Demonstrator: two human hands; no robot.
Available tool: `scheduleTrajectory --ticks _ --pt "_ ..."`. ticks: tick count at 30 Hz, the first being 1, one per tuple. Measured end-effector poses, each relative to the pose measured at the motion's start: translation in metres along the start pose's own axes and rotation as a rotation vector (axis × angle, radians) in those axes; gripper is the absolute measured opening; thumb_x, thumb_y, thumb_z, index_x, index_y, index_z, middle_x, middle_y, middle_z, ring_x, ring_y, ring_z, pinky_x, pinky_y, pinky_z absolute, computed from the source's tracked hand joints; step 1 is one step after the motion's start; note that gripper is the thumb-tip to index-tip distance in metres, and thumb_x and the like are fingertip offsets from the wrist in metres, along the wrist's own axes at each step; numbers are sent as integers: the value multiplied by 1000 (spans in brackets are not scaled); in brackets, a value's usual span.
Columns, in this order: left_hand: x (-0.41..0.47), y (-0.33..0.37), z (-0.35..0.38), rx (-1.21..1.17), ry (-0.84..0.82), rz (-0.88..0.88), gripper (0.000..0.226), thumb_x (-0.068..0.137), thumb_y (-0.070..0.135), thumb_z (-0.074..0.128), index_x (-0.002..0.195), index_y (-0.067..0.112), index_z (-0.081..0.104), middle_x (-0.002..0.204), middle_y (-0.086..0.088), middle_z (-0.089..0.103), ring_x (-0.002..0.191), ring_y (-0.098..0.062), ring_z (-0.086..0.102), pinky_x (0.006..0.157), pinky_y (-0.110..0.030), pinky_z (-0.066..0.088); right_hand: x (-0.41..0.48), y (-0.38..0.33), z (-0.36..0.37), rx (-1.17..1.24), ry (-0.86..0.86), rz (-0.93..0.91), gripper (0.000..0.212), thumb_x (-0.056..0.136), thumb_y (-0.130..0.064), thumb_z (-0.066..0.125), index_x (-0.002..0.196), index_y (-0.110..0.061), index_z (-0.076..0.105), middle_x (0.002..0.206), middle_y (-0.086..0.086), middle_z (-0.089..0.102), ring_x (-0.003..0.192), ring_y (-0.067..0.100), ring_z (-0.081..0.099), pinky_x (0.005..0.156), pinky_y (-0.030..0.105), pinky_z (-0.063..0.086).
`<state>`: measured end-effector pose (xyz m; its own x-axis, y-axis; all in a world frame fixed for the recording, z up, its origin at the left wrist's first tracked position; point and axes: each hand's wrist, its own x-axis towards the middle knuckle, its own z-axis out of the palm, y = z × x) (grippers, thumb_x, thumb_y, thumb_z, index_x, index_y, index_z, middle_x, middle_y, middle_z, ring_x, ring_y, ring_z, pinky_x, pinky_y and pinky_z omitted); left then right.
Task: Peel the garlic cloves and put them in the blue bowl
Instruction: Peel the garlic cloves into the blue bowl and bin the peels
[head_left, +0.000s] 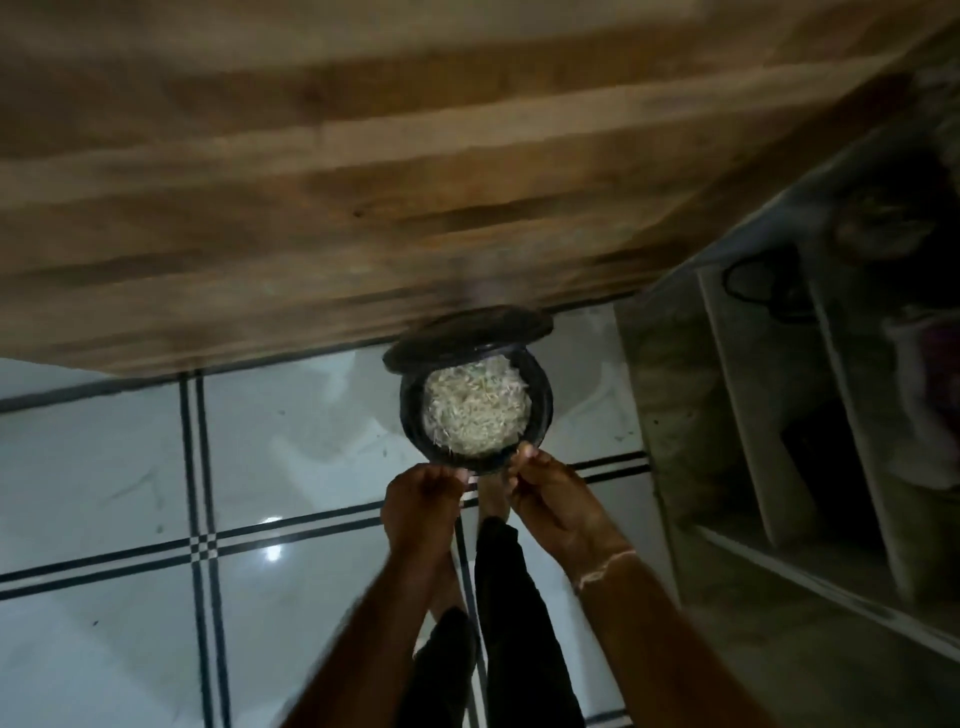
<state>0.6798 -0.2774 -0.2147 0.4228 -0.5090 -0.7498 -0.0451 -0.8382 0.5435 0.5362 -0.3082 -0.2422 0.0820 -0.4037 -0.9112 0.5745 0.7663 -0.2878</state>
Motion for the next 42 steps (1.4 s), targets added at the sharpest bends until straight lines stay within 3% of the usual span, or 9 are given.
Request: scheduleTrajectory --ticks 6,9,12,16,21,26,29,35,42 --pt "138 -33 84 -168 -58 -199 23 94 12 76 73 17 69 65 1 68 70 -22 62 72 -30 51 150 11 -9 -79 107 -3 35 103 1 56 73 -11 68 66 3 63 64 12 60 68 21 55" --pt "179 -40 111 -262 -6 -327 23 99 8 69 76 12 69 76 -5 70 62 -16 60 44 -18 42 200 13 -13 -124 181 50 28 108 -2 47 88 -2 66 77 7 65 71 16 60 91 33 56" --pt "202 -51 123 -281 -2 -386 21 97 0 66 80 10 72 79 -7 71 61 -17 61 36 -15 36 227 16 -16 -92 269 67 30 111 1 36 95 -2 61 86 10 63 76 20 63 77 35 58" --pt "205 -51 127 -283 4 -434 14 92 15 79 81 10 73 78 -5 71 70 -20 65 43 -18 39 225 20 -11 -193 298 0 15 99 11 56 105 2 66 80 9 68 54 10 68 49 20 53" --pt "198 -27 131 -448 -96 -535 40 108 25 56 144 9 56 142 -18 60 109 -26 57 78 -38 52 215 23 2 -406 67 -193 32 105 -9 56 134 -17 67 120 -13 71 103 -6 66 81 8 49" --pt "177 1 131 -647 -265 -598 56 108 47 48 153 14 45 147 -11 56 134 -36 54 112 -53 41 214 28 -12 -680 84 -112 44 111 -35 49 154 -28 50 139 6 63 114 22 65 80 21 54" --pt "164 5 121 -734 -301 -644 56 103 52 52 144 14 53 133 -14 62 118 -34 59 104 -49 43 186 27 -2 -685 -13 -167 61 100 -68 49 156 -46 40 159 -11 43 142 16 46 114 40 45" --pt "102 45 90 -476 -263 -410 36 107 34 52 138 15 54 142 -8 57 129 -31 53 104 -47 44 126 -10 0 -639 77 -208 50 110 -47 44 158 -39 39 166 10 36 147 33 42 117 47 43" --pt "-26 65 19 163 -228 168 49 105 37 59 152 20 51 159 -7 48 143 -28 48 113 -31 39 -53 -25 13 -592 -7 -451 38 112 -31 45 145 -17 58 128 -1 66 117 9 65 80 5 50"
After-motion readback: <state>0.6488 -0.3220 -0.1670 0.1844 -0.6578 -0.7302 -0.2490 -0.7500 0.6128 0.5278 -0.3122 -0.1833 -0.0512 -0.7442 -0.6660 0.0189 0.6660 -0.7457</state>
